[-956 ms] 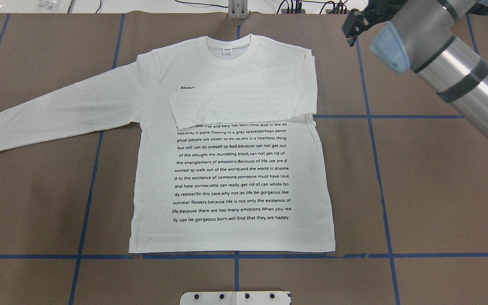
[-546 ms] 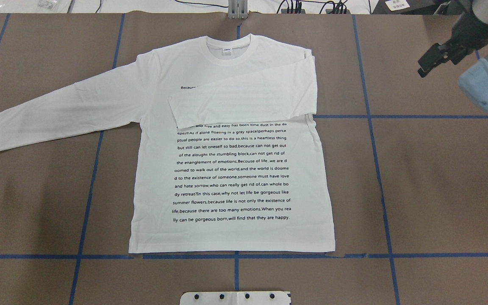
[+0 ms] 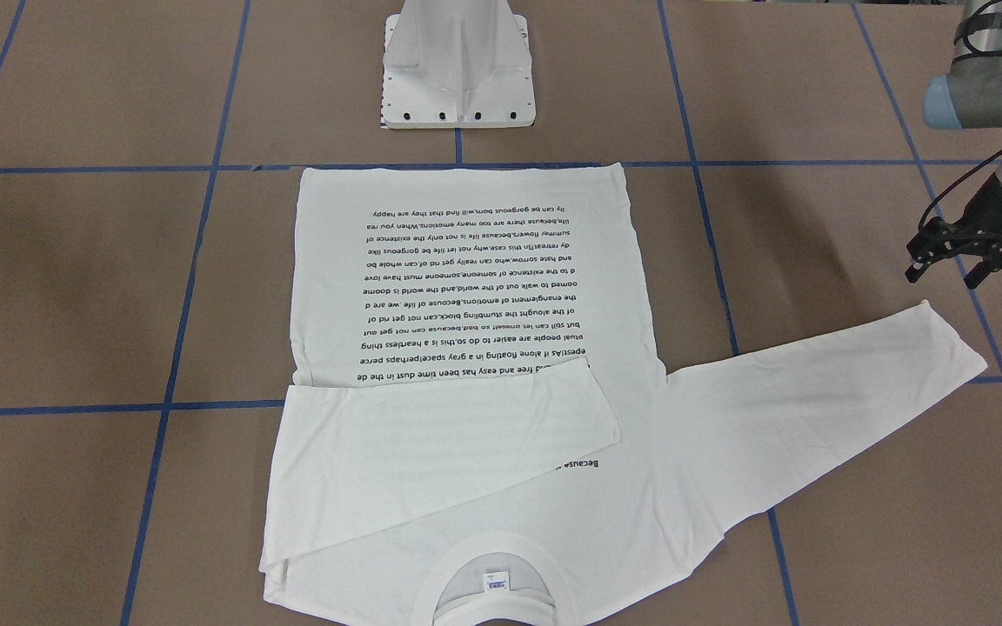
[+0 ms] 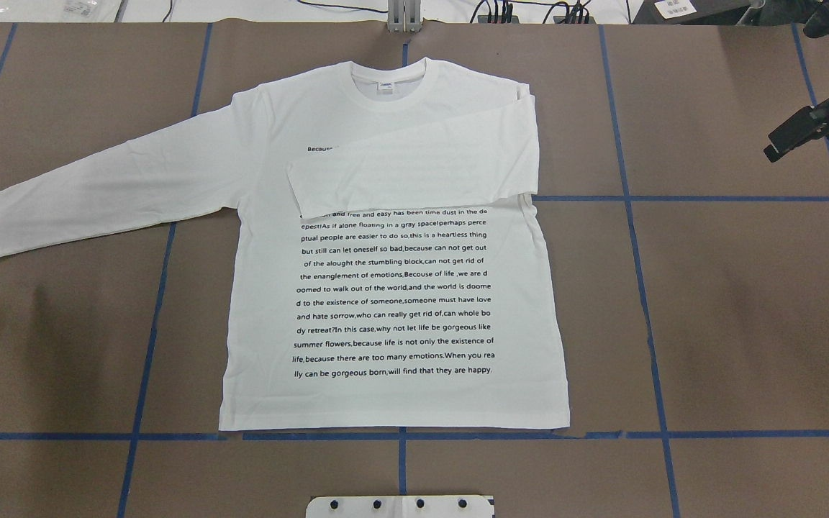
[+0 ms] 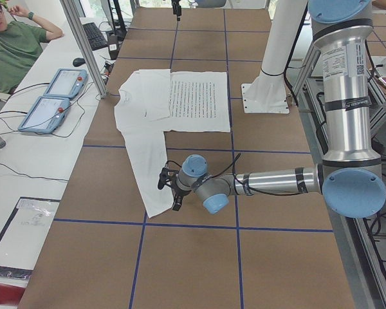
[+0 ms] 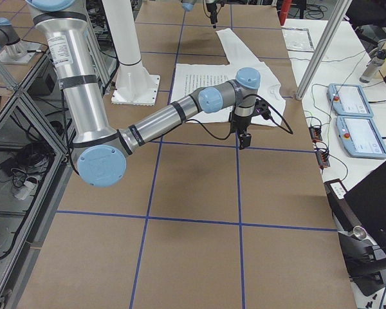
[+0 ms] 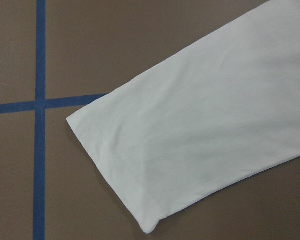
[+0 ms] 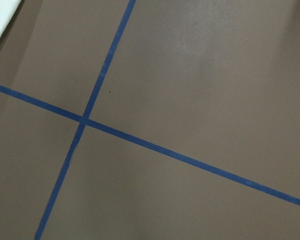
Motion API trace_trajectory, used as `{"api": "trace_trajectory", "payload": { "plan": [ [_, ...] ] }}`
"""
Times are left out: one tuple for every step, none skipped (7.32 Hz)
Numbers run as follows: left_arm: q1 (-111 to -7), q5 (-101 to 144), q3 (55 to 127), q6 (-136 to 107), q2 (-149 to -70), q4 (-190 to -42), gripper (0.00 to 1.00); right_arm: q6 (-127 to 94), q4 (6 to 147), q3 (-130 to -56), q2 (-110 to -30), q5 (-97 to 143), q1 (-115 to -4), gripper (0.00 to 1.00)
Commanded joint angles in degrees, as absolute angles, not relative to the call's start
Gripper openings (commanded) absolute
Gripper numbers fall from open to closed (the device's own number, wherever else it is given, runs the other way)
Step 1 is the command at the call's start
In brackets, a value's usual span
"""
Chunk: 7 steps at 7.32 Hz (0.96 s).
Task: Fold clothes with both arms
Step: 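Release the sleeve and lift the right gripper away from the shirt, then grasp the cuff of the sleeve nearest the left gripper and fold it inward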
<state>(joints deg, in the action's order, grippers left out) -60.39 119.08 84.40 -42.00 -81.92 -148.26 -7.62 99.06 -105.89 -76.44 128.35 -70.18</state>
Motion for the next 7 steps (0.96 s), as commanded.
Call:
{"api": "trace_trajectory", "payload": {
  "plan": [
    [-59.5, 118.6, 79.9, -42.1, -86.0, -148.4, 1.0, -7.6, 99.1, -106.0, -76.6, 128.3, -70.2, 1.0],
    [-59.2, 118.6, 79.5, -41.9, -86.5, -148.4, 1.0, -7.6, 99.1, -106.0, -76.6, 128.2, -70.2, 1.0],
    [-59.0, 118.6, 79.5, -41.8, -86.5, -148.3, 0.98, -7.6, 99.1, -105.9, -76.5, 128.1, -70.2, 1.0],
    [-59.0, 118.5, 79.5, -41.8, -86.5, -148.3, 0.84, -7.7, 99.1, -105.9, -76.5, 128.2, -70.2, 1.0],
    [-58.7, 118.5, 79.5, -41.7, -86.4, -148.3, 0.79, -7.6, 99.1, -106.0, -76.6, 128.2, -70.2, 1.0],
    [-57.6, 118.5, 79.2, -41.7, -86.3, -148.2, 0.8, -7.6, 99.1, -106.1, -76.6, 128.2, -70.2, 1.0],
    [-57.2, 118.5, 79.0, -41.7, -86.2, -148.3, 0.8, -7.6, 99.1, -106.1, -76.6, 128.2, -70.2, 1.0]
  ]
}}
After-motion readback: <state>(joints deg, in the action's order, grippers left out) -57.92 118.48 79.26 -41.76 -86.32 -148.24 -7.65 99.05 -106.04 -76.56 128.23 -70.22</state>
